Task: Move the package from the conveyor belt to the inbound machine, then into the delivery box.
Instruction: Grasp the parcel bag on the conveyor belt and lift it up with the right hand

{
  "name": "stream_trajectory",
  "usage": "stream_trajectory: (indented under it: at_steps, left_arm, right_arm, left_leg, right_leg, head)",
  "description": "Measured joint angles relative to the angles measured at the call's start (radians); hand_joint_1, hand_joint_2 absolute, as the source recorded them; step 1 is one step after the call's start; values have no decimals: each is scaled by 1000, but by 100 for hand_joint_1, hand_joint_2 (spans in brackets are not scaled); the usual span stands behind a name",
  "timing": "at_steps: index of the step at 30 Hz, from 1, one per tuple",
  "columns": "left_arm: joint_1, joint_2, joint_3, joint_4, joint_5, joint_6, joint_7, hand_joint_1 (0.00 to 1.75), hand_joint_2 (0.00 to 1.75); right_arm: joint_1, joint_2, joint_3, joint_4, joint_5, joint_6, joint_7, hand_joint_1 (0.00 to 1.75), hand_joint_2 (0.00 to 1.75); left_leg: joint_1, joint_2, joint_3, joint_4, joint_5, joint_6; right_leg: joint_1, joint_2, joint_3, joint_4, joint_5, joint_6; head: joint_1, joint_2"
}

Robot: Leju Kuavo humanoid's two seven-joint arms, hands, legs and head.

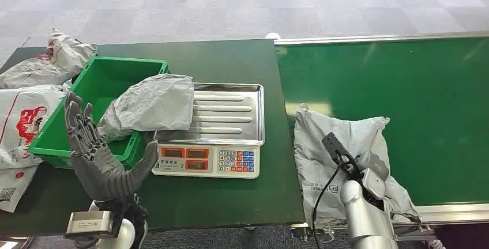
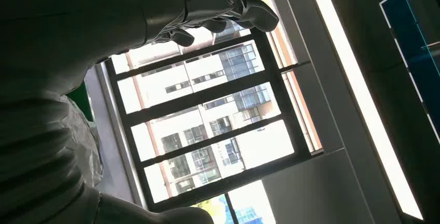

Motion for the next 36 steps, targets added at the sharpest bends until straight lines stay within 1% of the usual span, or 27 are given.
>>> stream_trajectory:
  at_steps: [2, 4, 6, 8, 12, 16, 22, 33, 36]
  left_arm:
    - [0, 0, 0, -1, 0, 0, -1, 0, 175]
    - [1, 0, 3, -4, -1, 0, -3, 0, 175]
    - [5, 0, 5, -9, -1, 0, -6, 0, 175]
    - [9, -1, 6, -11, -1, -1, -10, 0, 175]
    - [10, -2, 6, -11, -1, -4, -15, 0, 175]
    - [10, -2, 6, -10, -1, -4, -16, 0, 175]
    - [9, -2, 6, -10, 0, -3, -16, 0, 175]
    - [9, -2, 6, -6, 0, 8, -17, 0, 175]
    - [9, -2, 6, -4, 2, 11, -21, 0, 175]
  right_arm:
    - [7, 3, 6, -19, -6, -27, -14, 175, 175]
    - [24, 10, 18, -71, -14, -94, -40, 175, 175]
    - [41, 21, 32, -147, -15, -164, -61, 175, 175]
    - [58, 31, 45, -237, -11, -207, -76, 175, 175]
    - [86, 48, 68, -398, 1, -256, -106, 175, 175]
    - [100, 57, 83, -492, 2, -287, -122, 175, 175]
    - [116, 67, 90, -556, -8, -349, -151, 175, 175]
    - [117, 71, 91, -566, -14, -368, -160, 175, 175]
    - [115, 71, 91, -566, -26, -385, -175, 175, 175]
  left_leg:
    - [0, 0, 0, 0, 0, 0]
    - [0, 0, 0, 0, 0, 0]
    - [0, 0, 0, 0, 0, 0]
    - [0, 0, 0, 0, 0, 0]
    - [0, 0, 0, 0, -1, 0]
    - [0, 0, 0, 0, -1, 1]
    - [0, 0, 0, 0, -1, 1]
    - [0, 0, 0, 0, -1, 1]
    - [0, 0, 0, 0, -1, 1]
  right_leg:
    - [0, 0, 0, 0, 0, 0]
    - [0, 0, 0, 0, 0, 0]
    - [0, 0, 0, 0, 0, 0]
    - [0, 0, 0, 0, 0, 0]
    - [0, 0, 0, 0, -1, -1]
    - [0, 0, 0, 0, -1, -1]
    - [0, 0, 0, 0, -1, -1]
    - [0, 0, 0, 0, -1, -1]
    - [0, 0, 0, 0, -1, -1]
  head:
    - [0, 0]
    - [0, 0]
    - [0, 0]
    - [0, 0]
    - [0, 0]
    - [0, 0]
    - [0, 0]
    - [0, 0]
    - [0, 0]
